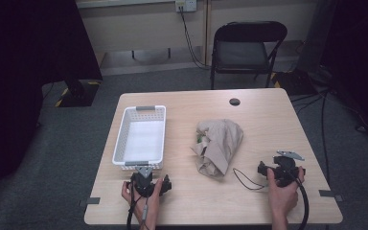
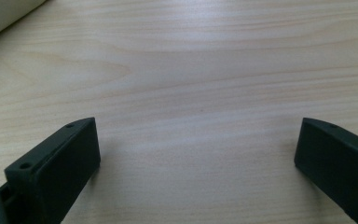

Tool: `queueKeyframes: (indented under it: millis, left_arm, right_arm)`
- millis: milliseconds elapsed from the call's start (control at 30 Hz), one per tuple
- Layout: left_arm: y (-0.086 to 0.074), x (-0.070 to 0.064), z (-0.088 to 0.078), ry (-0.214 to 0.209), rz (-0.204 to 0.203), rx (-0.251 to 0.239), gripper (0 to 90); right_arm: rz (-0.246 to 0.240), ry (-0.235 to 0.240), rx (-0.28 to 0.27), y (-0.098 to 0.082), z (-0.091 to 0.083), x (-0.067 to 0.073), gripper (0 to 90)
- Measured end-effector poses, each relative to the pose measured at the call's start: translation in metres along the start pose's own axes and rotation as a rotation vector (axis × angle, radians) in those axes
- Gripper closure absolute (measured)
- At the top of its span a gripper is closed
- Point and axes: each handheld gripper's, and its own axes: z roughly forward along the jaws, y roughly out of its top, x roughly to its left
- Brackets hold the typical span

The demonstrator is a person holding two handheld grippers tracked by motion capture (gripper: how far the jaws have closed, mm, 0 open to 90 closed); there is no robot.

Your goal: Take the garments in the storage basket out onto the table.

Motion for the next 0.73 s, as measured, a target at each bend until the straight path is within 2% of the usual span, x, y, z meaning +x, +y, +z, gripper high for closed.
queueKeyframes:
  millis: [67,233,733]
  left_arm:
    - [0.0008,-0.0033,0.0014,0.024,0.009,0.009,0.0]
    - [0.0015,-0.0046,0.0024,0.037,-0.004,0.007,0.0]
    - [0.0016,-0.0047,0.0026,0.038,-0.006,0.007,0.0]
  right_arm:
    - [0.000,0.000,0.000,0.0000,0.0000,0.0000,0.0]
    - [0.000,0.000,0.000,0.0000,0.0000,0.0000,0.0]
    - [0.000,0.000,0.000,0.0000,0.0000,0.0000,0.0]
